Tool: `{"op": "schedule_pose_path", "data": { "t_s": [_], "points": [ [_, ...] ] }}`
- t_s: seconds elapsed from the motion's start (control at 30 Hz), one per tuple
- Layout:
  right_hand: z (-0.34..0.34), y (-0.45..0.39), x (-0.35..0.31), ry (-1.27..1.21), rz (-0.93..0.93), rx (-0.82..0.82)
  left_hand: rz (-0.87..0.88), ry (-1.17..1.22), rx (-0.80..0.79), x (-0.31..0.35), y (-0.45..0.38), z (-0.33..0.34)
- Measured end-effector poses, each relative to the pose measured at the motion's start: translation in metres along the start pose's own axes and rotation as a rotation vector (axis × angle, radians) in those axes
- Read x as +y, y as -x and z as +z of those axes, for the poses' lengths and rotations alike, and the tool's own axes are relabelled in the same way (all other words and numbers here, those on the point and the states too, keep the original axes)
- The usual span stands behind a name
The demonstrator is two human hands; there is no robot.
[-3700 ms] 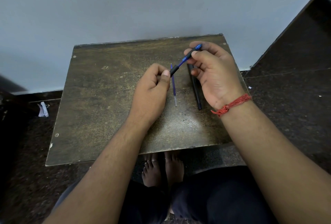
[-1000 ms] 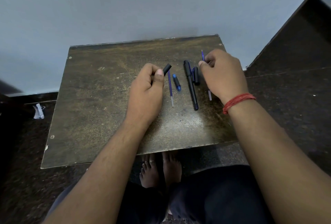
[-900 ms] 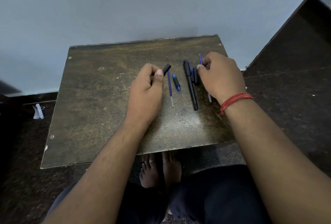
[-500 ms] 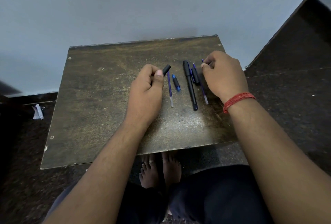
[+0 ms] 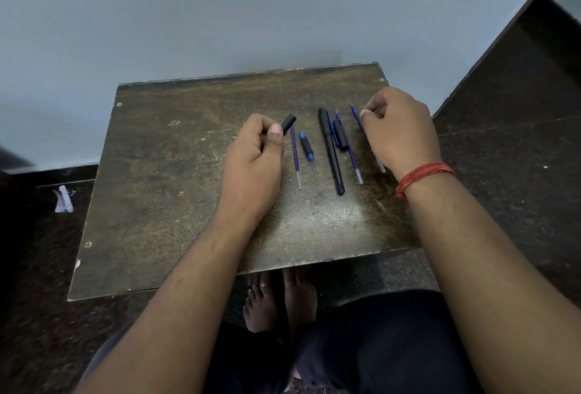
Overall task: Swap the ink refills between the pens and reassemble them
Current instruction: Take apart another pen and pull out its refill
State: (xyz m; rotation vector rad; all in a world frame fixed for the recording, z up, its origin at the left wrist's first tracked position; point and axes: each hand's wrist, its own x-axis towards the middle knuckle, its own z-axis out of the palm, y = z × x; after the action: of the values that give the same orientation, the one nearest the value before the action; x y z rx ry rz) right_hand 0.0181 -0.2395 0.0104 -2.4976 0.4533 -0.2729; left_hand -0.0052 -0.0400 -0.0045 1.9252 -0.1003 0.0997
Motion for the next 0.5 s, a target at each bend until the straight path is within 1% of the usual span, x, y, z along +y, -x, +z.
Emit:
{"op": "schedule_pose_path", "data": {
  "t_s": [0.13, 0.3, 0.5],
  "points": [
    [0.005, 0.010, -0.019, -0.016, -0.124, -0.036, -0.009, -0.006, 0.062, 0.000, -0.001, -0.001],
    [0.013, 0.029, -0.045, 0.080, -0.269, -0.106, -0.053, 0.025, 0.163, -0.005, -0.005, -0.004],
    [0.022, 0.044, -0.057, 0.352, -0.396, -0.226, -0.079, 0.043, 0.221, -0.006, -0.007, -0.005]
  ]
}}
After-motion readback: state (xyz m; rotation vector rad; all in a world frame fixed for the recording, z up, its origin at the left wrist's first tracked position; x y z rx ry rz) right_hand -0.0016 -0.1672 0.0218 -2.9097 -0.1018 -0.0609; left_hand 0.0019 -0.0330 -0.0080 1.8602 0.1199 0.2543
